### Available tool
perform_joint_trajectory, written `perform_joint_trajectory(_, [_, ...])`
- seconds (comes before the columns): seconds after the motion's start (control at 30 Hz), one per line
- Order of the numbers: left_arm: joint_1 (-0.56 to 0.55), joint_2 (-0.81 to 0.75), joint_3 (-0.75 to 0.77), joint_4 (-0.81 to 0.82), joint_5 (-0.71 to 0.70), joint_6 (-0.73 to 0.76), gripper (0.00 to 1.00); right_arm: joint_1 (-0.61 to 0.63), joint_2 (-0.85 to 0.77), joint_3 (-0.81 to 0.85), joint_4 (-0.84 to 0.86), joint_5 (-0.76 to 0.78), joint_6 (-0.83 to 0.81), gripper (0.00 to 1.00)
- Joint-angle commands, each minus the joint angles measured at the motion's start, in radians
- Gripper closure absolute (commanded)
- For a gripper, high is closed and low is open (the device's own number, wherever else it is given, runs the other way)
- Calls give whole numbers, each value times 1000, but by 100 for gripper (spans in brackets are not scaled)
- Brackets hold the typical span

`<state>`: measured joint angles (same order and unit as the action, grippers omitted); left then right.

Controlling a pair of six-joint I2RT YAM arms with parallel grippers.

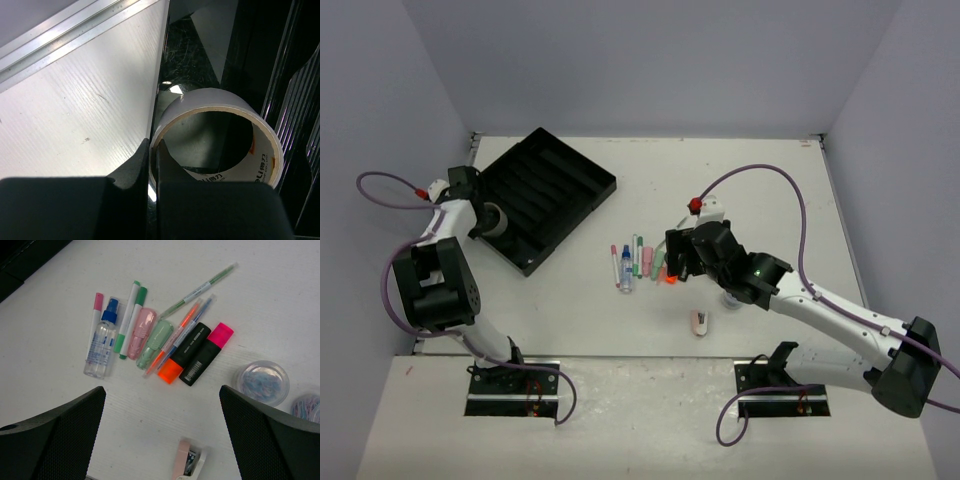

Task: Sort the stationery into containers
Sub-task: Place the stationery in the storage box.

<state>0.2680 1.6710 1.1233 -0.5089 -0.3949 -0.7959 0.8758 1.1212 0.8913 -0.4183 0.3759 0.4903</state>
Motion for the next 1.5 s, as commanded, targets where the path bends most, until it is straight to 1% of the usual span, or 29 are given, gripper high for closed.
perform_joint_trajectory(0.0, [-6,5,39,-22,-45,34,100,-1,7,14,26,8,8,1])
perform_joint_trajectory(0.23, [-10,25,91,-52,-50,72,100,0,15,18,20,6,7,1])
perform_joint_trajectory(0.6, [-12,89,59,-6,10,75,100,-1,11,17,19,1,4,1])
perform_joint_trajectory(0.83, [-20,103,81,-25,-32,83,100,-1,12,18,23,-3,4,1])
perform_joint_trajectory(1.03, [-29,73,94,-38,-63,96,100,-1,14,18,21,-5,4,1])
perform_joint_trajectory(1.2, [-35,84,130,-60,-65,115,100,0,12,18,18,-3,2,1])
perform_joint_trajectory(1.47, [-38,112,117,-61,-68,116,100,0,8,18,18,-5,1,1])
